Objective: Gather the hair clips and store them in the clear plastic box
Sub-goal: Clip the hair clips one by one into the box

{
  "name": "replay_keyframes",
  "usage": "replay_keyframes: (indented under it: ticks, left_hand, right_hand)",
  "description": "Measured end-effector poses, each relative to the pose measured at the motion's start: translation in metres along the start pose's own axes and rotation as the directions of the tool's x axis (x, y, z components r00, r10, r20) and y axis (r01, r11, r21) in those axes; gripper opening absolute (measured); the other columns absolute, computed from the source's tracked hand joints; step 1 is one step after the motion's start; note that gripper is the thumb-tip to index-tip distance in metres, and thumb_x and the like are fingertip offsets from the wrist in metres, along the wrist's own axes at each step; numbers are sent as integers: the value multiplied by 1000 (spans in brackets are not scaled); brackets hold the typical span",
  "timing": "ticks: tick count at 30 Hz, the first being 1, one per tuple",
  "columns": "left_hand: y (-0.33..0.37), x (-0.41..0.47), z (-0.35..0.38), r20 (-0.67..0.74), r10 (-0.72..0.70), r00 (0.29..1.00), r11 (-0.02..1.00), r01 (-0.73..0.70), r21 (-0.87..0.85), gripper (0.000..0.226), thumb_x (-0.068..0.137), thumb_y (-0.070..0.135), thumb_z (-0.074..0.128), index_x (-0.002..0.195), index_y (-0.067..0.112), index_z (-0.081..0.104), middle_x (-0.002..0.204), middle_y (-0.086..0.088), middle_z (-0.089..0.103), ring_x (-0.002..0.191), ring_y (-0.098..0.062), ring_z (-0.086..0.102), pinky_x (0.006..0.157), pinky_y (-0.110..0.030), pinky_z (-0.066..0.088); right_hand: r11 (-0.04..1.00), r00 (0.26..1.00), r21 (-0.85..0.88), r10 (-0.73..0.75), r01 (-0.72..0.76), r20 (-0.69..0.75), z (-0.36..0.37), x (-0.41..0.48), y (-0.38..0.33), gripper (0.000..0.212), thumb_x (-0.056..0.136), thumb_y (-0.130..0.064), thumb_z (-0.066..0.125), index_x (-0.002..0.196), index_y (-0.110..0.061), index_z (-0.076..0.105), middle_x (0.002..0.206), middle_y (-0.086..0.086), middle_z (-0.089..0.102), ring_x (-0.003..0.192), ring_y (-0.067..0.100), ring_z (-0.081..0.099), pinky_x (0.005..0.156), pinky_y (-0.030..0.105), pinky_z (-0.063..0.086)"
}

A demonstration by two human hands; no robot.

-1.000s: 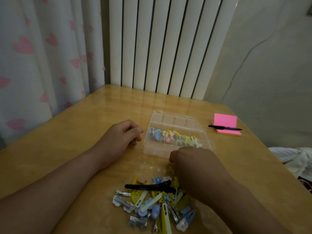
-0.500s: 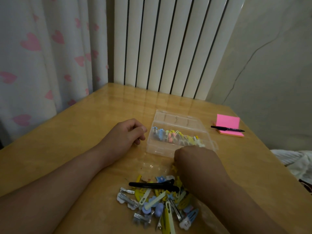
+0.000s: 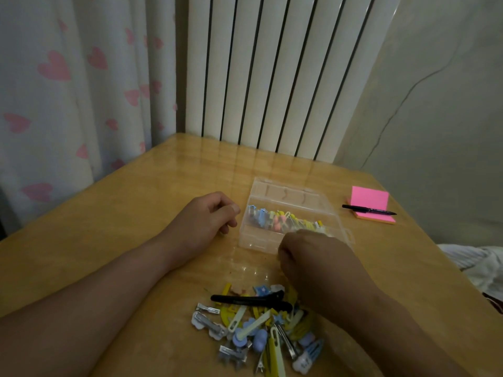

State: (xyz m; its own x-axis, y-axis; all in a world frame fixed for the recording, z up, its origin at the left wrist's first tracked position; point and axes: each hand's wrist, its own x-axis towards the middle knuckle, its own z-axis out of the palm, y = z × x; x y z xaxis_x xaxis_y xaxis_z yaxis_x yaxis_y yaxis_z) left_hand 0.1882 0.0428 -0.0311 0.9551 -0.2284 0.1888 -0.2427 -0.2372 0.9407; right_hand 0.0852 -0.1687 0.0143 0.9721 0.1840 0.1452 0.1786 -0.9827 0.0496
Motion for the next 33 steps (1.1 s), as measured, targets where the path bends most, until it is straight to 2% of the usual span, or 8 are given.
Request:
replay_keyframes:
  ticks: [4, 9, 15, 19, 23, 26, 29, 33]
  left_hand:
    - [-2, 2, 0, -7, 4, 1000, 1000, -4, -11, 19, 104, 29, 63, 101, 13, 74, 89, -3, 78, 76, -11, 67, 80, -35, 54]
    - [-3, 3, 1, -3, 1, 1000, 1000, -2, -17, 18, 104, 28, 63, 99, 14, 73, 89, -3, 78, 78, -16, 68, 83, -40, 56]
    - [-1, 0, -1, 5, -1, 1000, 1000, 2, -24, 19, 104, 28, 63, 100, 13, 73, 90, -4, 77, 79, -15, 68, 84, -40, 56]
    - [0, 1, -1, 6, -8, 1000, 1000, 8, -22, 20, 104, 29, 63, 100, 12, 73, 91, -5, 77, 78, -14, 67, 84, -40, 56]
    - [0, 0, -1, 8, 0, 1000, 1000, 0, -9, 20, 104, 30, 63, 100, 14, 73, 92, -4, 78, 80, -13, 68, 85, -39, 56]
    - [0, 0, -1, 9, 5, 1000, 1000, -5, -5, 19, 104, 30, 63, 100, 14, 73, 91, -3, 77, 79, -12, 68, 84, -38, 56]
    - [0, -1, -1, 12, 4, 1000, 1000, -4, -7, 20, 104, 31, 63, 100, 14, 73, 90, -2, 77, 81, -15, 69, 86, -41, 56]
    - [0, 0, 0, 5, 2, 1000, 1000, -2, -4, 21, 104, 29, 63, 103, 11, 73, 92, -5, 77, 80, -15, 69, 82, -35, 55]
  right_hand:
    - [942, 957, 327, 164, -80, -238, -12, 13, 33, 16, 105, -32, 57, 103, -30, 74, 88, -15, 69, 75, 3, 62, 70, 32, 56]
    - [948, 931, 184, 297, -260, -211, -8, 63, 92, 21, 103, -32, 62, 102, -21, 80, 87, -7, 74, 71, 12, 66, 68, 36, 61]
    - [963, 963, 39, 268, -267, -32, 4, 86, 100, 18, 100, -32, 66, 96, -28, 83, 87, -12, 75, 74, 8, 67, 72, 36, 64]
    - [955, 958, 93, 277, -283, 78, 6, 90, 104, 15, 100, -33, 70, 102, -27, 84, 96, -9, 79, 79, 9, 68, 80, 37, 64]
    - [939, 958, 214, 284, -268, -50, -1, 75, 104, 19, 102, -31, 67, 110, -23, 83, 106, -6, 80, 84, 9, 68, 81, 32, 58]
    - [915, 943, 360, 266, -182, -200, -5, 47, 85, 18, 103, -32, 66, 112, -26, 80, 95, -15, 75, 71, -3, 65, 67, 22, 52]
    - [914, 982, 399, 139, -78, -125, -7, 19, 59, 13, 101, -33, 66, 108, -33, 78, 85, -21, 69, 70, -13, 63, 63, 15, 47]
    - [965, 1000, 261, 23, -24, 4, -9, 1, 36, 22, 101, -40, 66, 122, -42, 72, 103, -21, 73, 87, -3, 66, 83, 26, 58]
